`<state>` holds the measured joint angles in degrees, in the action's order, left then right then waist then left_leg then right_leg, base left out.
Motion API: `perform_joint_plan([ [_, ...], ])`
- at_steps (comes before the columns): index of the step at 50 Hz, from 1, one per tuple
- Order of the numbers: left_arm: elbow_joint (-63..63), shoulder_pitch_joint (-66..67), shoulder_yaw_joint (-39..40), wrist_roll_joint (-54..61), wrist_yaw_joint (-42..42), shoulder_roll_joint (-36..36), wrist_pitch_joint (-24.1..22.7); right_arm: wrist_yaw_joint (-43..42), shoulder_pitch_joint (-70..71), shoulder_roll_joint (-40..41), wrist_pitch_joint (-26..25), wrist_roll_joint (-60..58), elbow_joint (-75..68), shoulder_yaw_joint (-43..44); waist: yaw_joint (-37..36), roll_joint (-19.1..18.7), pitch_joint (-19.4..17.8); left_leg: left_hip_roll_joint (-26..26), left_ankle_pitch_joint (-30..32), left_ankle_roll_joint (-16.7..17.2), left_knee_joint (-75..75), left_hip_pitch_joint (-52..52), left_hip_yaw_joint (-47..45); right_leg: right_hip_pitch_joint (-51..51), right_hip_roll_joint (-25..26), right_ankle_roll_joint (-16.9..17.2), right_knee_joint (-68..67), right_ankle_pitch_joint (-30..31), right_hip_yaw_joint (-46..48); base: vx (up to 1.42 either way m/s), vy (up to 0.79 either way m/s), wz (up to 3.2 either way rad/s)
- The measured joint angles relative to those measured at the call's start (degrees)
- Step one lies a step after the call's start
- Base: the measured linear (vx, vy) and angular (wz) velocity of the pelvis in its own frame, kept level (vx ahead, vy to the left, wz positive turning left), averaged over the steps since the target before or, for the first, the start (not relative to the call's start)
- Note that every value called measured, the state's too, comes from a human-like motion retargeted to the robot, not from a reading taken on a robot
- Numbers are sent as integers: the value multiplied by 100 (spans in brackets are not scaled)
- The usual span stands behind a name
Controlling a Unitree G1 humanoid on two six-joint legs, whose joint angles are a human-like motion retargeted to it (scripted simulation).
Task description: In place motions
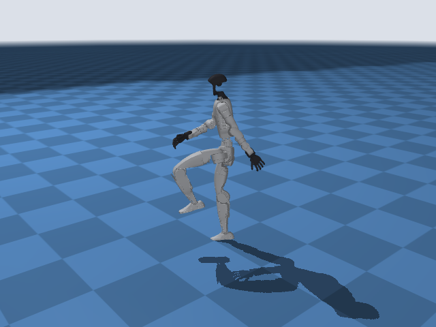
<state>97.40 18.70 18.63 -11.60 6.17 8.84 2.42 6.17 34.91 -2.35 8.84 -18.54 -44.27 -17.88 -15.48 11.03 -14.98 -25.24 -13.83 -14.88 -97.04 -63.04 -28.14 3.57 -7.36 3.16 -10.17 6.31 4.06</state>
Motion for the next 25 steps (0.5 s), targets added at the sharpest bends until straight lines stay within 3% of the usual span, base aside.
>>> perform_joint_plan([
  [3, 0, 383, 298, 492, 118, 28, -48, -143, 69, 35, 117, 440, 123, 100, -426, 364, 32, 649, 92, 3, 431, -567, -432, 355, -426, -45, -321, 15, -230, 16, 10, -13],
  [5, 0, 373, 615, 857, 87, -71, -7, 65, 169, 84, 240, 530, 91, 120, -420, 394, -24, 746, 76, 7, 553, -526, -553, 407, -514, -111, -464, -37, -249, -4, 13, 13],
  [9, 0, 96, 783, 1596, 177, -139, 29, 386, -100, 209, 194, 202, -302, -37, 25, 67, 295, 596, 75, 74, 509, 316, -183, 66, -201, -220, -252, -105, 156, 12, 10, 60],
  [12, 0, -264, 628, 1649, 274, -150, -20, 251, -667, 228, 177, -59, -842, -213, 431, -240, 689, 776, 145, 455, 1234, 1528, 159, -258, 82, -184, 92, -99, 462, 24, 7, 76],
  [15, 0, -638, 202, 1628, 228, -129, -99, 230, -1518, 234, 71, -399, -1672, -181, 933, -336, 1185, 1675, 276, 774, 3178, 3206, 221, -473, 117, -15, 261, -197, 718, 37, 7, 88],
  [18, 0, -1063, -516, 1714, -84, -86, 27, 487, -2599, 94, -221, -879, -2692, 196, 1440, -484, 1704, 2732, 463, 1092, 6315, 5009, 724, -462, 267, -9, -61, -435, 987, 53, 10, 76],
  [20, 0, -1447, -1071, 1582, -451, -56, 198, 625, -3355, -150, -415, -1161, -3375, 513, 1865, -704, 2082, 2907, -609, 1100, 7963, 5972, 714, -119, 472, -24, -822, -226, 1221, 53, 6, 94],
  [21, 0, -1769, -1364, 1453, -531, -93, 234, 644, -3616, -383, -529, -1292, -3716, 683, 2192, -862, 2272, 2807, -564, 989, 8373, 6002, 621, 487, 324, 54, -1858, 388, 1472, 33, 7, 142],
  [22, -107, -2131, -1644, 1334, -524, -113, 283, 632, -3821, -613, -672, -1382, -4030, 877, 2513, -995, 2317, 2779, -490, 923, 8641, 5963, 806, 1081, 163, 66, -2842, 1006, 1632, -3, 8, 170],
  [23, -428, -2571, -1897, 1238, -344, -96, 357, 556, -3912, -840, -873, -1394, -4288, 1118, 2819, -1077, 2075, 2897, -360, 945, 8623, 5788, 1545, 1651, -28, -51, -3724, 1631, 1612, -40, 10, 142],
  [25, -1286, -3537, -2259, 1256, 287, 133, 349, 251, -3985, -1268, -1181, -1012, -4736, 1670, 3058, -1130, 1213, 2885, -257, 843, 8506, 5816, 1807, 2592, 4, 23, -5384, 1534, 1052, -74, 18, 63],
])
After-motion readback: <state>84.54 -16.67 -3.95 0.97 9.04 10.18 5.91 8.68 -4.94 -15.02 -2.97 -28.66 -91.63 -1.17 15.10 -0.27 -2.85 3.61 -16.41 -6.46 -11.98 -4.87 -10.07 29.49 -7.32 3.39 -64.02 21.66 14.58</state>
